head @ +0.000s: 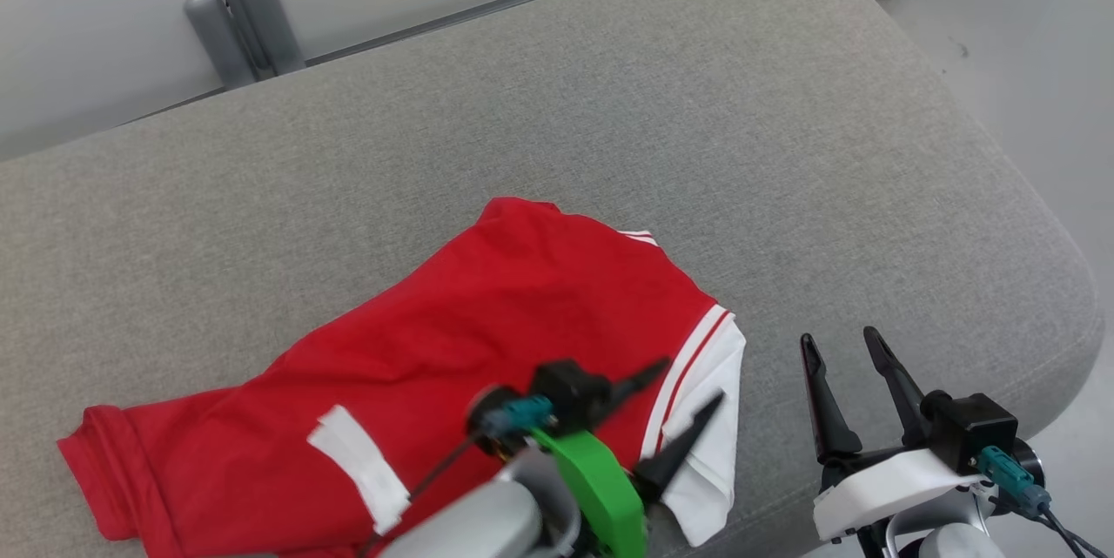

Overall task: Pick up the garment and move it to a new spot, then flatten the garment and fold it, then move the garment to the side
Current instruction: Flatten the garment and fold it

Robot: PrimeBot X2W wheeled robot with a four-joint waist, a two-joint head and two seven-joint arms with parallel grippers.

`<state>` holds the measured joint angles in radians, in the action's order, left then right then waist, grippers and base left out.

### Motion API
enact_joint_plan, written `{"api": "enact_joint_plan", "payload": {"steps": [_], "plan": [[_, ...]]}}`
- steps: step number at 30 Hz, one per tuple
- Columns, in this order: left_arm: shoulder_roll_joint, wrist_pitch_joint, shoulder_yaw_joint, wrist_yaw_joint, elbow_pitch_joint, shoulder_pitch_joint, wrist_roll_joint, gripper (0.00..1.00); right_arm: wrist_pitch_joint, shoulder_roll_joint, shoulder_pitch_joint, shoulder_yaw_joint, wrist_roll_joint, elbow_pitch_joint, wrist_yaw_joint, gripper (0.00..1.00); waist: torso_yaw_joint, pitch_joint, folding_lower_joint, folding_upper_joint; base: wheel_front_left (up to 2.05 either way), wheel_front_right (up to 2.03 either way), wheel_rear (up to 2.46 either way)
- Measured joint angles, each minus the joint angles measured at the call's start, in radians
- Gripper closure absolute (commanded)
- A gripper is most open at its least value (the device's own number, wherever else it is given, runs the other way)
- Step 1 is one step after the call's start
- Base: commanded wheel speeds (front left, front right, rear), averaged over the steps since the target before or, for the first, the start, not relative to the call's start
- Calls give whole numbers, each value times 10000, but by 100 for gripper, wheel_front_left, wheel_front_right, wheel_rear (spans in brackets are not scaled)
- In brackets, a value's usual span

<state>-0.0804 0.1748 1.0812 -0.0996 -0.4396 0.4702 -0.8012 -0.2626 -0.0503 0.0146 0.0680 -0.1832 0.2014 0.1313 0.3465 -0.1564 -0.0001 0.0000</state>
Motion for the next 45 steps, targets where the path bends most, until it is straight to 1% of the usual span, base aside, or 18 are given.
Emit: {"api": "enact_joint_plan", "payload": {"steps": [2,4,6,9,13,16,17,18,20,25,29,30,34,37,41,42,44,45], "plan": [[-564,-75,-439,500,169,375,46,0,0,0,-48,36,-2,-10,0,0,-102,42,0,0,0,0,0],[-1361,-280,-978,1147,79,781,98,0,0,2,-58,117,-4,-13,-2,0,-227,61,0,0,0,0,0],[-2042,-602,-1258,1496,-219,1219,217,0,0,4,-49,196,-15,-15,0,0,-311,31,0,0,0,0,0],[-2592,-1137,-1306,1315,-796,1728,313,0,0,2,36,384,-15,8,0,0,-352,-112,0,0,0,0,0],[-2763,-1781,-1045,690,-1611,2295,403,0,0,6,196,600,0,10,0,0,-282,-358,0,0,0,0,0],[-2794,-2196,-796,418,-2265,2626,489,0,0,4,291,612,2,17,0,0,-159,-538,0,0,0,0,0],[-2778,-2345,-725,314,-2485,2682,483,98,0,6,317,612,4,13,0,0,-109,-598,0,0,0,0,0],[-2769,-2437,-665,222,-2663,2712,472,100,0,4,316,610,4,12,0,0,-58,-657,0,0,0,0,0],[-2780,-2577,-510,44,-2855,2819,476,100,0,4,317,575,-4,12,0,0,33,-763,0,0,0,0,0],[-2727,-2107,-527,-42,-3235,3157,512,100,0,2,340,556,-79,2,0,0,250,-991,0,0,0,0,0],[-2788,-1258,-612,435,-3574,3776,1041,100,0,2,385,640,-86,-8,0,0,401,-1090,0,0,0,0,0],[-2811,-723,-692,700,-3787,4085,1254,100,0,0,415,696,-86,-6,0,0,484,-1144,0,0,0,0,0],[-3028,284,-894,1317,-4368,4847,1714,100,0,2,578,836,-88,-10,0,0,669,-1289,0,0,0,0,0],[-3210,658,-1064,1705,-4777,5290,1956,100,0,0,640,970,-88,19,0,0,852,-1404,0,0,0,0,0],[-3425,830,-1099,1783,-5137,5651,2382,100,0,0,731,1093,-105,61,0,0,1148,-1539,0,0,0,0,0],[-3455,834,-1060,1816,-5152,5695,2581,92,0,-2,731,1104,-119,82,0,0,1220,-1569,0,0,0,0,0],[-3486,851,-1333,2188,-4755,5703,2773,75,0,2,729,1110,-155,98,0,0,1338,-1620,1,0,0,0,0],[-3503,872,-1490,2334,-4562,5703,2907,63,0,2,728,1095,-161,107,0,0,1368,-1635,1,0,0,0,0]]}}
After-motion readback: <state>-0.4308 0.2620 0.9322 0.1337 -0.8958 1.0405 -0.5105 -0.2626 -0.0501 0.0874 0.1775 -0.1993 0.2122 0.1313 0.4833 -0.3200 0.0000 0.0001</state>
